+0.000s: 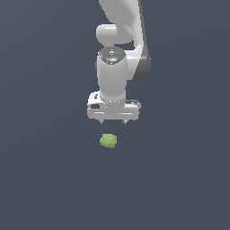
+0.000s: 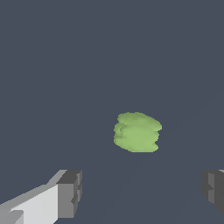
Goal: Pick up the object and move it to a goal position.
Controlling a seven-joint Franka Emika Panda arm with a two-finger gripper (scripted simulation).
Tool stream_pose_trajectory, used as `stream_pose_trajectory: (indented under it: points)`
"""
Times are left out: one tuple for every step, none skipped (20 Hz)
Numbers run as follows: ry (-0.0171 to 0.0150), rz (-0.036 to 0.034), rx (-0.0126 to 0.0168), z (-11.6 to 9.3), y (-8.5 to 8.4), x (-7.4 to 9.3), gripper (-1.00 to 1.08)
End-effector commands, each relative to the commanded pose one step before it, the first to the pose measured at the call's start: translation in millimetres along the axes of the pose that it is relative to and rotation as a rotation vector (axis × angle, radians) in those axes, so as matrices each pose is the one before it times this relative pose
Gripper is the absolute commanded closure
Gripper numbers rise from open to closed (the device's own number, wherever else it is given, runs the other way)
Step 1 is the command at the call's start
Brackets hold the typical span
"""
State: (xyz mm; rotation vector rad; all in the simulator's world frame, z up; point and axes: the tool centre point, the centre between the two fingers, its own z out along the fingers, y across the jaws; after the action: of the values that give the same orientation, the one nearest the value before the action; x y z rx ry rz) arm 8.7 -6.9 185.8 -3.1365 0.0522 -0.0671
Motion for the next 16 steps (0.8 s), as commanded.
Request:
stream_pose_trajectory:
  points:
    - [0.0, 0.0, 0.0, 0.0, 0.01, 0.0, -0.92]
    - [0.00134, -0.00076, -0.00015, -0.43, -0.1, 0.34, -0.92]
    - [0.00421, -0.00234, -0.00042, -1.45, -0.36, 0.94, -0.92]
    - [0.00669, -0.00373, -0.00067, -2.28, -0.54, 1.54, -0.92]
    - [0.00914, -0.00512, -0.00093, -3.1, -0.72, 2.14, -0.92]
    - [0.01158, -0.00651, -0.00119, -3.94, -0.92, 2.71, -0.92]
    - [0.01265, -0.00717, -0.00132, -4.31, -0.99, 2.99, -0.92]
    - [0.01013, -0.00582, -0.00107, -3.44, -0.78, 2.42, -0.92]
    - [0.00731, -0.00429, -0.00079, -2.48, -0.56, 1.76, -0.92]
    - [0.0045, -0.00273, -0.00049, -1.52, -0.34, 1.09, -0.92]
    - [0.00167, -0.00111, -0.00019, -0.55, -0.11, 0.42, -0.92]
    - [-0.00097, 0.0005, 0.0001, 0.31, 0.05, -0.26, -0.92]
    - [-0.00246, 0.00178, 0.00028, 0.83, 0.19, -0.59, -0.92]
    - [-0.00049, 0.00048, 0.00006, 0.13, -0.02, -0.16, -0.92]
    - [-0.00005, -0.00084, -0.00004, 0.09, 0.07, 0.04, -0.92]
    - [0.00011, -0.00234, -0.00012, 0.09, 0.03, 0.07, -0.92]
